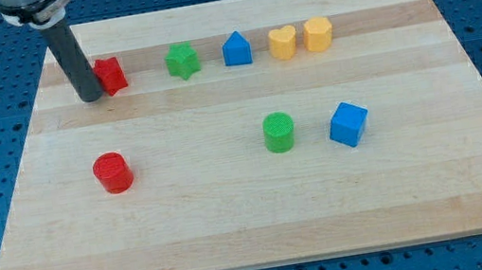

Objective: Slide the red star closer to the green star

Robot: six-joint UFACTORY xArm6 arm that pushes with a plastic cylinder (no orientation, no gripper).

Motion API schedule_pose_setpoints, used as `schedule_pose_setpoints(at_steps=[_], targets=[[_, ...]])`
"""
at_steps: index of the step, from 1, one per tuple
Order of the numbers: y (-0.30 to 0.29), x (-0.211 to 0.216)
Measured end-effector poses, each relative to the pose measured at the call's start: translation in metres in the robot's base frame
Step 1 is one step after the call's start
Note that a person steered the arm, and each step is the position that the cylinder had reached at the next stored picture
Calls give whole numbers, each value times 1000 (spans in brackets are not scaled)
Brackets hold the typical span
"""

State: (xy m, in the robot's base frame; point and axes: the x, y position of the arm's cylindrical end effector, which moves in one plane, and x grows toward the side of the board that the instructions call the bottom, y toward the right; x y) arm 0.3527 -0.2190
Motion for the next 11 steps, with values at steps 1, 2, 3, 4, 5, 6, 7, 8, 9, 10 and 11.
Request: schedule_pose_setpoints(at_steps=[1,2,3,4,5,6,7,8,9,10,11], targets=[[0,-11],[6,-25],[12,-26],[1,-19],[-17,-23],[-21,-35],[-14,-48],[14,-49],[37,-49],[36,-49],[16,-38]])
